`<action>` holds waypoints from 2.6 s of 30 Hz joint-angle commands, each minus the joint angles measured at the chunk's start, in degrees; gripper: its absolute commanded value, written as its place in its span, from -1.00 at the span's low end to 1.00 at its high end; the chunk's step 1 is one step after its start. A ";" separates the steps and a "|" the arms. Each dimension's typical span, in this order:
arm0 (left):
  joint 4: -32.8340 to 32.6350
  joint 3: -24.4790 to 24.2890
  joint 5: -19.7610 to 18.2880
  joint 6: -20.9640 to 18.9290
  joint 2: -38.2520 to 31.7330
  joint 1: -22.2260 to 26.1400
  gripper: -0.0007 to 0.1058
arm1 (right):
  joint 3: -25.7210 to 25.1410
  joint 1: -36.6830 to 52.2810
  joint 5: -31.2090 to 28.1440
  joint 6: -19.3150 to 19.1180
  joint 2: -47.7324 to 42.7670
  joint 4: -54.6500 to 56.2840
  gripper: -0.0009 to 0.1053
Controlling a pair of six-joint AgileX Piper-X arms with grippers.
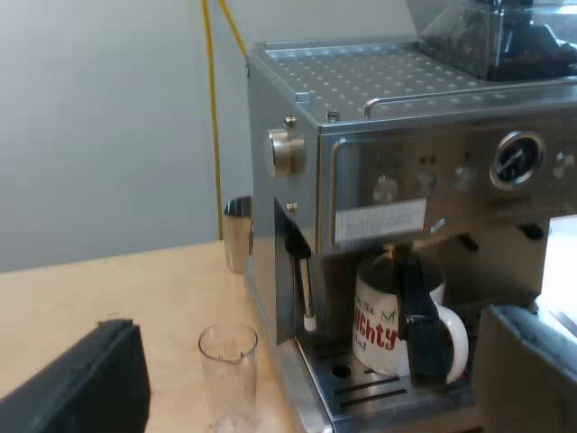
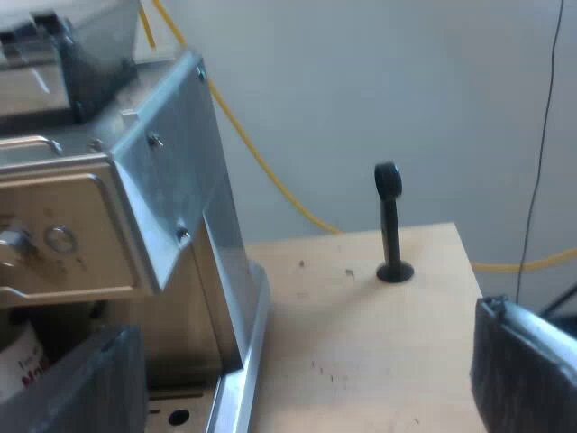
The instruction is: Place mug into machine
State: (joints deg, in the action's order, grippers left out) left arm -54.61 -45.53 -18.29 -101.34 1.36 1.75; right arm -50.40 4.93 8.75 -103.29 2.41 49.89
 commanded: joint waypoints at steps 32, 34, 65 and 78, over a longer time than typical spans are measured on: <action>2.42 13.00 4.43 1.34 -4.29 -0.01 0.50 | 11.94 0.05 2.01 -3.58 -5.48 8.16 0.46; 2.16 13.76 4.43 1.34 -4.29 -0.01 0.50 | 12.90 0.05 2.23 -3.58 -5.48 8.16 0.46; -1.34 17.15 4.43 1.45 -4.29 -0.01 0.50 | 20.23 0.05 1.73 -3.43 -5.48 9.20 0.46; -1.62 17.15 4.43 4.33 -4.29 -0.01 0.50 | 20.23 0.05 1.73 -3.43 -5.48 9.20 0.46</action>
State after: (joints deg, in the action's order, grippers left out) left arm -56.46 -28.23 -14.55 -96.84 -0.70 1.75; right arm -29.76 4.93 10.47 -106.06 -0.36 59.37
